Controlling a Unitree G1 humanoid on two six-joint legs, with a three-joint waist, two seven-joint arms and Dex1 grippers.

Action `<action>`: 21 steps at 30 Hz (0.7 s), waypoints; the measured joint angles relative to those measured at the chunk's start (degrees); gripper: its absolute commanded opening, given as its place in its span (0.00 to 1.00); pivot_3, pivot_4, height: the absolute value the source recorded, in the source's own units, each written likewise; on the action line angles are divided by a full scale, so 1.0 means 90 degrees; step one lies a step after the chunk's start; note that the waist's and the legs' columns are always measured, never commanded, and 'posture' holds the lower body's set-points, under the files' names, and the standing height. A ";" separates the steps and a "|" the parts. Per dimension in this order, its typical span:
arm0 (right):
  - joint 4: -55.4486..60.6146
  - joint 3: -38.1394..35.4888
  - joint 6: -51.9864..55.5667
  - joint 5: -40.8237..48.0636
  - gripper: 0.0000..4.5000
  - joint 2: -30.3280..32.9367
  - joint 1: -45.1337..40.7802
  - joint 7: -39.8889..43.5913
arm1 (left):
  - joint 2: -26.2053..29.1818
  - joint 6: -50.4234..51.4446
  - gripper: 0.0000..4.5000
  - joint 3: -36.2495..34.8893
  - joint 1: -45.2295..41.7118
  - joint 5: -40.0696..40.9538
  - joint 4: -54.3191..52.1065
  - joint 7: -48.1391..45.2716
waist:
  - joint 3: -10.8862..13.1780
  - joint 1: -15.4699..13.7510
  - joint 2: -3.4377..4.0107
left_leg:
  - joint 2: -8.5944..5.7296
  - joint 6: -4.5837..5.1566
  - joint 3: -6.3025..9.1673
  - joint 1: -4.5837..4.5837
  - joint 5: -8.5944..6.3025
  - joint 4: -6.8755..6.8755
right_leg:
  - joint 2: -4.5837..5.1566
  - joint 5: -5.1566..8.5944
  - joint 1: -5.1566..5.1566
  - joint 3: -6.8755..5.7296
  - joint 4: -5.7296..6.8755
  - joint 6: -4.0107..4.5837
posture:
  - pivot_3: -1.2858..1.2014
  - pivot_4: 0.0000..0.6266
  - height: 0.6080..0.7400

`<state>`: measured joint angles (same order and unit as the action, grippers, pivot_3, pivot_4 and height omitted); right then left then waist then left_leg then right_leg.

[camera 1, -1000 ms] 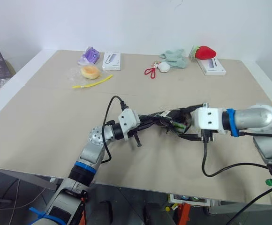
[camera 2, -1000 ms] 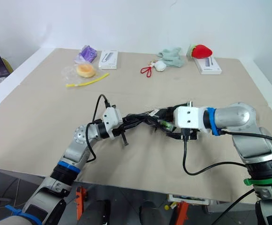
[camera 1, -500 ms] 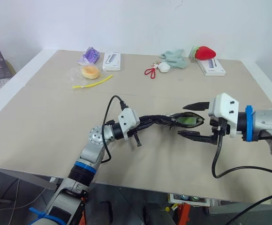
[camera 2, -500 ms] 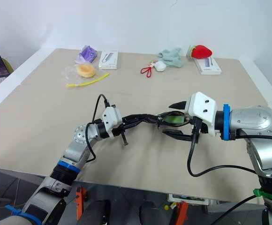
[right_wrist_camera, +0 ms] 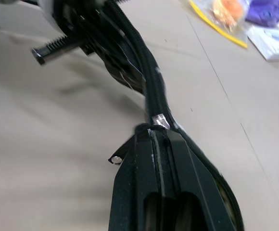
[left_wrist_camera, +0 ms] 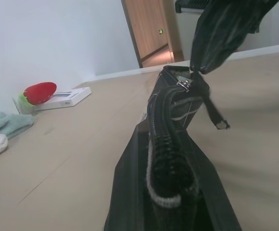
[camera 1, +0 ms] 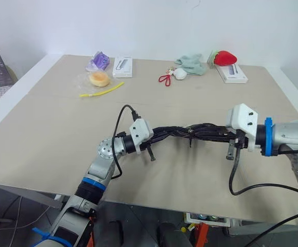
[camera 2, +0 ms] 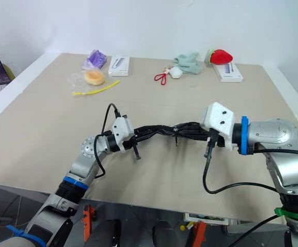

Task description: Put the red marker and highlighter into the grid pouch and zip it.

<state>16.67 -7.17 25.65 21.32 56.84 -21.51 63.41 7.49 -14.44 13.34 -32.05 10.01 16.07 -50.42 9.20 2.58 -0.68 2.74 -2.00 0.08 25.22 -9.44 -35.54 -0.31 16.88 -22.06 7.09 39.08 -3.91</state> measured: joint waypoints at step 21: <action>-0.1389 -0.1156 -0.0002 0.0323 0.53 0.0549 0.0297 -0.0157 | 0.0151 0.0597 0.24 0.0086 0.0012 0.0145 -0.0114 -0.0320 | 0.0001 0.0016 0.0005 | -0.0002 0.0000 0.0000 -0.0007 0.0000 0.0003 | -0.0001 0.0002 0.0005 0.0003 0.0001 -0.0003 | 0.52 0.24 0.91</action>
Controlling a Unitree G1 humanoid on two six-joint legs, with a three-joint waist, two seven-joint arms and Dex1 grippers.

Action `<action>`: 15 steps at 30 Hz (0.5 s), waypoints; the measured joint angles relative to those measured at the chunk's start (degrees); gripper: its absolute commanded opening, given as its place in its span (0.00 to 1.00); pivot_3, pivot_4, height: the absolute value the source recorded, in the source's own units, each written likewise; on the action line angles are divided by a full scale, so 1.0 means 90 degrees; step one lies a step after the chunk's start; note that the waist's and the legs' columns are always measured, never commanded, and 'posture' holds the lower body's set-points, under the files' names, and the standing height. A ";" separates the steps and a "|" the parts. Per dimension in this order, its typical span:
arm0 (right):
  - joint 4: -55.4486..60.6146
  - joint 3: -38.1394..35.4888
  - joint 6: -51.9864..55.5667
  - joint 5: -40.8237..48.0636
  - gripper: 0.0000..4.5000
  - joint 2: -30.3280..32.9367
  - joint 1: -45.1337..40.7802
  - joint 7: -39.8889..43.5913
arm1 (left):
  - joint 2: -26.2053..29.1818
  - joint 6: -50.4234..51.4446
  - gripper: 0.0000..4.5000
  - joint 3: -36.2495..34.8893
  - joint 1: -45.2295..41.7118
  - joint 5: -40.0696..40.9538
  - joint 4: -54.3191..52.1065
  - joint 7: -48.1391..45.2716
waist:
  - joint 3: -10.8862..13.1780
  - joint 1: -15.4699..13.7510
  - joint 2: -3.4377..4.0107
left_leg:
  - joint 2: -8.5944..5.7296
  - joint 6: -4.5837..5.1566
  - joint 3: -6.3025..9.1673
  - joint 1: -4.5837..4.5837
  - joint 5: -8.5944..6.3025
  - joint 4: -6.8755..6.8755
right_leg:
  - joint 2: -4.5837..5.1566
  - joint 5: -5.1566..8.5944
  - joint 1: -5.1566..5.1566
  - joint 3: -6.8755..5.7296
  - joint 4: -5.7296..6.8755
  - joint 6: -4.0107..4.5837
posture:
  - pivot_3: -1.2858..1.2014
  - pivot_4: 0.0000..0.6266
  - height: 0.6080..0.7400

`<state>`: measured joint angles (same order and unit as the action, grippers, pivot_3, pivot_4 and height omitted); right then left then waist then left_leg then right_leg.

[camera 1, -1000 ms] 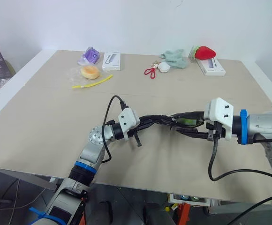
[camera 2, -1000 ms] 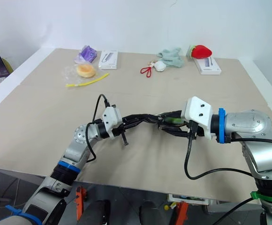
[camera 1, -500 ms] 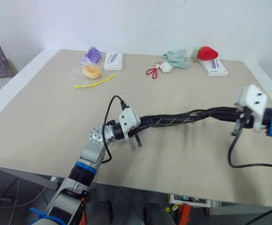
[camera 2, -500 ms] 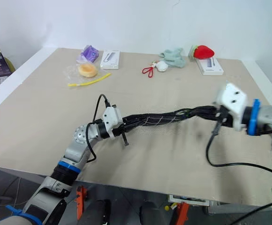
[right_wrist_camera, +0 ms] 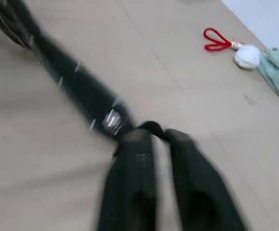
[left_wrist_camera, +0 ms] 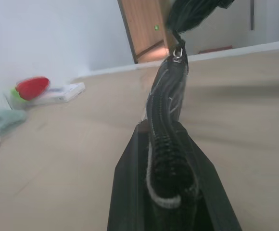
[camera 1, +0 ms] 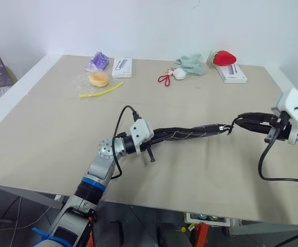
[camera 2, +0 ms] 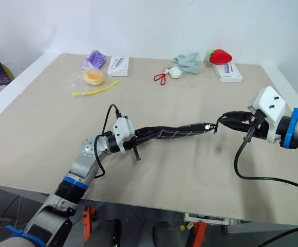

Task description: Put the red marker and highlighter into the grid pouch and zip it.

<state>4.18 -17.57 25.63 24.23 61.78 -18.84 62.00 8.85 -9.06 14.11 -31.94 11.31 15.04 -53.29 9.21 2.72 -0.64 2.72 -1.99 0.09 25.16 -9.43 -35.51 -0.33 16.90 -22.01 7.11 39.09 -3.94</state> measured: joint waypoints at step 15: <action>0.0210 -0.0448 0.0979 0.0326 1.00 -0.0265 0.0503 -0.0869 | 0.1185 0.3499 0.98 -0.0658 0.0266 0.1683 -0.1786 -0.0519 | 0.0003 0.0007 -0.0002 | 0.0006 0.0000 0.0012 0.0000 0.0000 -0.0001 | -0.0003 0.0009 0.0002 -0.0012 0.0000 -0.0008 | 0.52 0.24 0.91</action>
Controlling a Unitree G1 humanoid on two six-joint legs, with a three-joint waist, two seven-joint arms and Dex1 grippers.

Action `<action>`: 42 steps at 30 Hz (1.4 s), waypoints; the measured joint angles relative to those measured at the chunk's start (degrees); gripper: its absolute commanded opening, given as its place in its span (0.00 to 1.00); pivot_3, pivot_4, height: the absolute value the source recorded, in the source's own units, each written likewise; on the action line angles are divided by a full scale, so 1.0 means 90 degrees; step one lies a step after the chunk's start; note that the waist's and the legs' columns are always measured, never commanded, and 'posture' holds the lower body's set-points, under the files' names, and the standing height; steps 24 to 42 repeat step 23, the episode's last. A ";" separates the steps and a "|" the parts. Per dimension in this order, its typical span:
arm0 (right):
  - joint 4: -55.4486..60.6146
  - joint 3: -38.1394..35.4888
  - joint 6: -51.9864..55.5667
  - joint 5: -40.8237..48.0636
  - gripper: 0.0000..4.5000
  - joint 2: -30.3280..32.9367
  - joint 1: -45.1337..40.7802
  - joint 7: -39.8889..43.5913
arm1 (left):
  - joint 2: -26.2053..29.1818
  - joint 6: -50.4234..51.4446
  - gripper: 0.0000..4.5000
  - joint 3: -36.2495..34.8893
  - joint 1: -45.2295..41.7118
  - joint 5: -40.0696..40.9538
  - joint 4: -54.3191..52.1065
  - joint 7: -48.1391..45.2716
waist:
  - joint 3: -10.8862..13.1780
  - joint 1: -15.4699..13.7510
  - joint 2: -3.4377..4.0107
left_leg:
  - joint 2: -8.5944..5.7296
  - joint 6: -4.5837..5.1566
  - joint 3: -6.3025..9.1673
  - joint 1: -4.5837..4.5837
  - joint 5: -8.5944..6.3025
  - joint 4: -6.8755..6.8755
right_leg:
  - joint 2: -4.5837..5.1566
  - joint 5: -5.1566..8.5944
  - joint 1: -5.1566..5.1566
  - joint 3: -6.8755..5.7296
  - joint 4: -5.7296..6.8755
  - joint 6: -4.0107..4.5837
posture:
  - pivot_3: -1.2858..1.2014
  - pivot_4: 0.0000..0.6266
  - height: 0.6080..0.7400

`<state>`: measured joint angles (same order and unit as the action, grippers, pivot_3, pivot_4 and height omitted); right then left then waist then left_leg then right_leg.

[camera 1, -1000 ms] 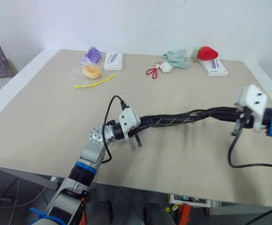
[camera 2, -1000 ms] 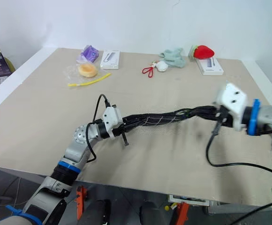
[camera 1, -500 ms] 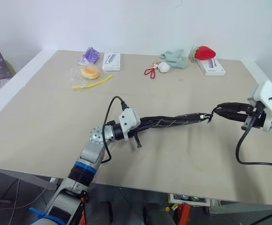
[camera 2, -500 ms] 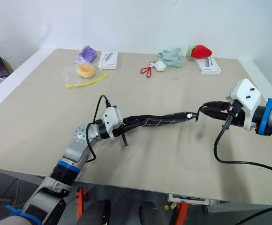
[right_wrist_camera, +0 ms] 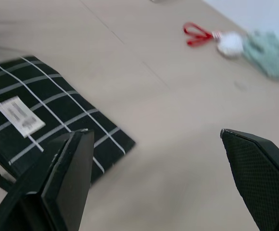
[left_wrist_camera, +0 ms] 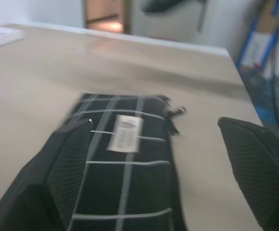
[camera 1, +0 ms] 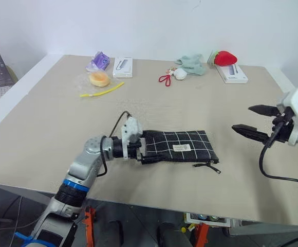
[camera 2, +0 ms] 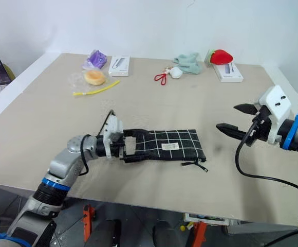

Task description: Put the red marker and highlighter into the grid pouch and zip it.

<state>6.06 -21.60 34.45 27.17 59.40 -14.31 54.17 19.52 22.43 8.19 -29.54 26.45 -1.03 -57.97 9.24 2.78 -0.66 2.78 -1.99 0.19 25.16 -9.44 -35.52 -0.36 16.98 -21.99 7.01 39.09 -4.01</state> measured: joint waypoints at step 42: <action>-0.0642 -0.0365 0.0338 0.0064 1.00 -0.0362 0.1022 -0.0140 | 0.2960 0.1218 0.98 -0.1956 0.1150 0.0118 -0.0219 0.0273 | 0.0020 -0.0006 -0.0018 | 0.0004 -0.0001 -0.0010 -0.0001 0.0000 0.0008 | 0.0014 0.0012 -0.0003 -0.0012 0.0001 0.0012 | 0.52 0.24 0.91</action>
